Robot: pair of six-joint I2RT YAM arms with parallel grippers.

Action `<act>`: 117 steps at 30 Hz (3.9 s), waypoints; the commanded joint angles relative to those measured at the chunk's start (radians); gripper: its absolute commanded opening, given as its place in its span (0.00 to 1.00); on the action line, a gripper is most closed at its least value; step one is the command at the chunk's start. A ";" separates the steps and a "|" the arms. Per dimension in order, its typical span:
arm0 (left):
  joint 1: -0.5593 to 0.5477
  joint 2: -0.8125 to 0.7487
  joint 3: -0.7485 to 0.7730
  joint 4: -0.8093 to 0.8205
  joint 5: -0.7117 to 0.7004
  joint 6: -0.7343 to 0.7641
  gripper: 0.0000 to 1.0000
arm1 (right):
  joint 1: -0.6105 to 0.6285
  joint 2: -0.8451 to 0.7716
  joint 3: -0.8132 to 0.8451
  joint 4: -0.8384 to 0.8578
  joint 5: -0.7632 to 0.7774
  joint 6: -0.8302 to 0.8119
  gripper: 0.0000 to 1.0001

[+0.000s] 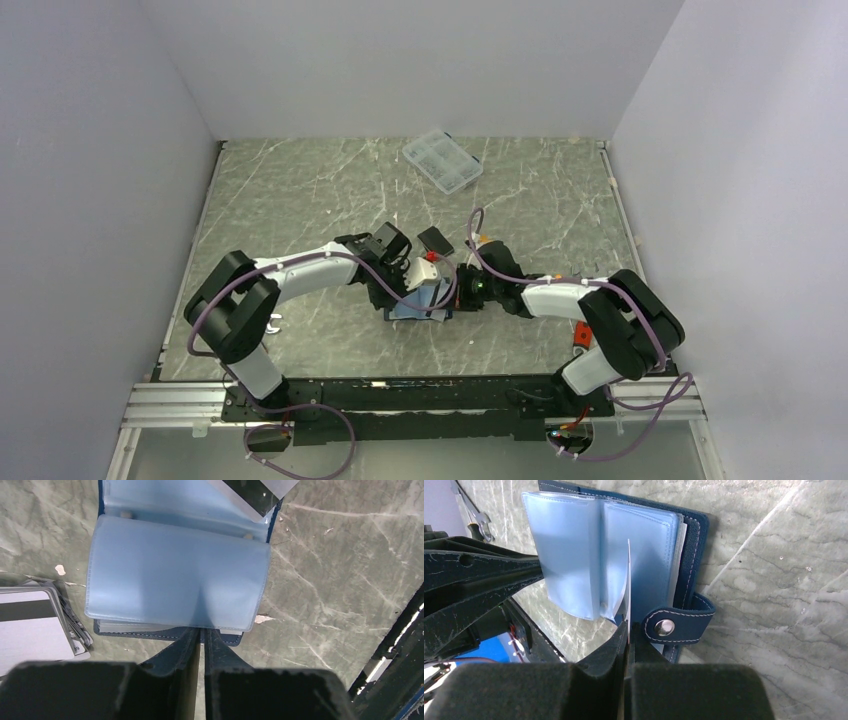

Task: Put the credit cards into the card holder
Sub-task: Insert the credit card into the card holder.

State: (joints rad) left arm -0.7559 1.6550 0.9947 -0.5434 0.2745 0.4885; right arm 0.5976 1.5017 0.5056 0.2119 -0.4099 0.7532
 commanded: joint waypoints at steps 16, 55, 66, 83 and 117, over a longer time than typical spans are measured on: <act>0.039 -0.184 0.088 -0.142 0.160 0.022 0.12 | 0.012 -0.058 0.034 -0.128 0.047 -0.028 0.00; 0.031 0.138 0.119 -0.032 0.166 0.011 0.05 | 0.016 -0.003 -0.033 -0.031 0.025 0.008 0.00; 0.013 0.194 0.190 -0.059 0.204 -0.002 0.04 | 0.017 -0.031 -0.034 -0.059 0.032 -0.003 0.00; 0.029 0.201 0.190 -0.063 0.258 -0.015 0.03 | -0.036 -0.220 0.045 -0.292 0.138 -0.103 0.00; 0.093 0.044 0.107 -0.181 0.176 0.097 0.18 | -0.014 -0.030 0.059 0.059 -0.054 0.033 0.00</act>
State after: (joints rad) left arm -0.6605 1.7107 1.1267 -0.7181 0.4797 0.5430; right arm 0.5652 1.4464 0.5282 0.1616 -0.4316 0.7490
